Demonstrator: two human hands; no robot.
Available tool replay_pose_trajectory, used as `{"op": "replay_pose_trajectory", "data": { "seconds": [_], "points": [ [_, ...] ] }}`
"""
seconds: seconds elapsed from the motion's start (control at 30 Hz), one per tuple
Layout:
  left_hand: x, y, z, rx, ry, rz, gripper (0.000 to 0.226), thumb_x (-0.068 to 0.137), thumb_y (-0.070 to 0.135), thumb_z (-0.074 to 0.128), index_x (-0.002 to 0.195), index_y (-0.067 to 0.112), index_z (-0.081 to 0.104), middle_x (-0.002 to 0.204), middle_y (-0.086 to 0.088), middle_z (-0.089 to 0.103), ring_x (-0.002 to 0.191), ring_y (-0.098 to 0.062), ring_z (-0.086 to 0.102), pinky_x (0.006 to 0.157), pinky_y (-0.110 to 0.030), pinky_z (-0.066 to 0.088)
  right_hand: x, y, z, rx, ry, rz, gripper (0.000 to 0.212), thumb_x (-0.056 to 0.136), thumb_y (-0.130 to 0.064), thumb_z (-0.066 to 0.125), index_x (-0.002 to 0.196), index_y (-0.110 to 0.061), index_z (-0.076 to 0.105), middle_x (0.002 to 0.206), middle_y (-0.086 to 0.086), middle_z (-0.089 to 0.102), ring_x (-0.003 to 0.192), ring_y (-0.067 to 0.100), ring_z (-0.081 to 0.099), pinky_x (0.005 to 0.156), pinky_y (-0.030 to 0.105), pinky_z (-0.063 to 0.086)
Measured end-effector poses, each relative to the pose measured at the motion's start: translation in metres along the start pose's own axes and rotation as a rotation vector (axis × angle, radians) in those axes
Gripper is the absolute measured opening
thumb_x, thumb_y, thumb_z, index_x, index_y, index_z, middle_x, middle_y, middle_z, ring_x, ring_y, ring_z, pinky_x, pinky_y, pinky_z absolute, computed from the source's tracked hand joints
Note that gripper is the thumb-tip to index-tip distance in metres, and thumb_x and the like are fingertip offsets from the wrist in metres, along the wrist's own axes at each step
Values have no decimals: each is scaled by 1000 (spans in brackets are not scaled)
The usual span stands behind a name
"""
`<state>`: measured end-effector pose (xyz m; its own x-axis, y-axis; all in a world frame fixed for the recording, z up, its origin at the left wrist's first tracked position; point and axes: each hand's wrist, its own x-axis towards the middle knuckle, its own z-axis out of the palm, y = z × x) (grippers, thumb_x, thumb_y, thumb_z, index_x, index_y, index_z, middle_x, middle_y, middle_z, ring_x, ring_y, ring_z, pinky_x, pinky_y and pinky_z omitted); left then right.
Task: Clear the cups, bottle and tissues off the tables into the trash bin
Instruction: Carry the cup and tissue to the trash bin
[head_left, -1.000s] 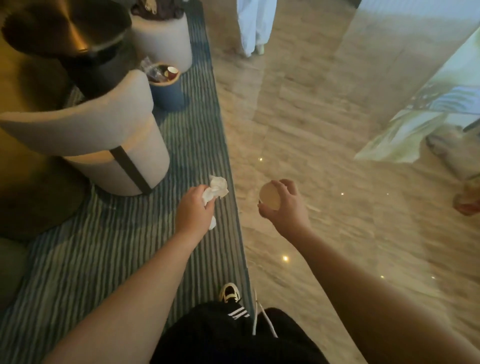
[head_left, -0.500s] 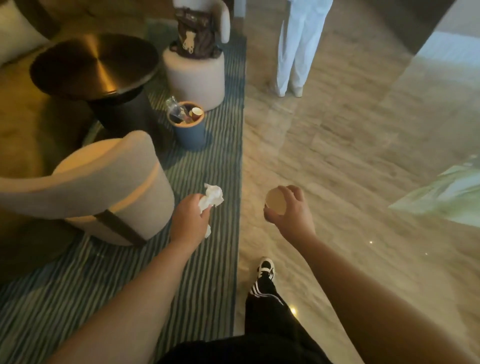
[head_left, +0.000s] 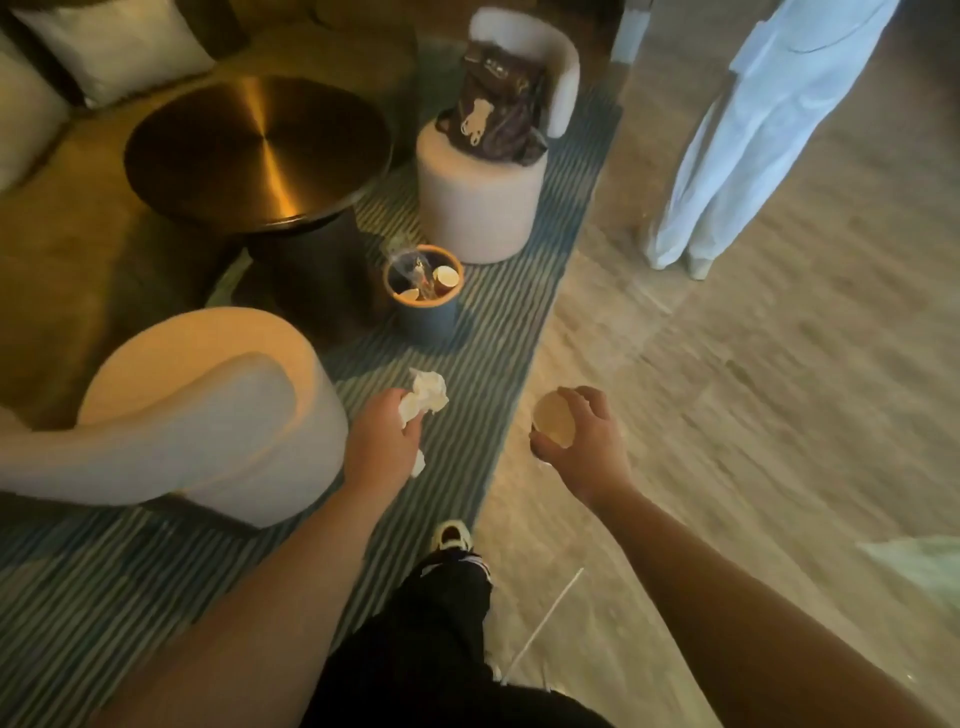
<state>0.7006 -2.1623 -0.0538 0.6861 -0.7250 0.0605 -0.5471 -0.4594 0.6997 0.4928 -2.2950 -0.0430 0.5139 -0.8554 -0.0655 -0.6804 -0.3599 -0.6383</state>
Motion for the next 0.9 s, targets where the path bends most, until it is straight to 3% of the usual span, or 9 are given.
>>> {"op": "replay_pose_trajectory", "data": {
  "seconds": [0.23, 0.4, 0.6, 0.9],
  "points": [
    [125, -12, 44, 16, 33, -113, 18, 93, 20, 58, 104, 7, 62, 92, -3, 57, 86, -19, 52, 71, -31, 38, 162, 10, 21, 1, -87, -62, 68, 77, -46, 70, 135, -25, 42, 136, -8, 35, 119, 19, 44, 95, 40, 47],
    [255, -24, 74, 18, 81, -276, 20, 93, 21, 58, 108, 8, 61, 99, -7, 62, 93, -22, 56, 74, -31, 41, 326, -13, 34, -88, -160, -202, 66, 77, -43, 70, 134, -24, 44, 133, -5, 40, 117, 18, 44, 94, 32, 41],
    [384, -8, 82, -4, 119, -403, 22, 93, 20, 59, 114, 13, 61, 103, -3, 60, 91, -13, 53, 73, -26, 37, 484, -55, 29, -162, -230, -298, 68, 75, -40, 74, 134, -18, 46, 133, 1, 42, 117, 19, 44, 91, 25, 32],
    [478, -19, 103, 3, 181, -647, 22, 94, 21, 56, 115, 13, 61, 107, -7, 62, 91, -18, 57, 72, -26, 37, 631, -79, 66, -149, -445, -404, 64, 75, -34, 75, 130, -14, 48, 128, 4, 43, 114, 17, 42, 91, 24, 30]
  ]
}}
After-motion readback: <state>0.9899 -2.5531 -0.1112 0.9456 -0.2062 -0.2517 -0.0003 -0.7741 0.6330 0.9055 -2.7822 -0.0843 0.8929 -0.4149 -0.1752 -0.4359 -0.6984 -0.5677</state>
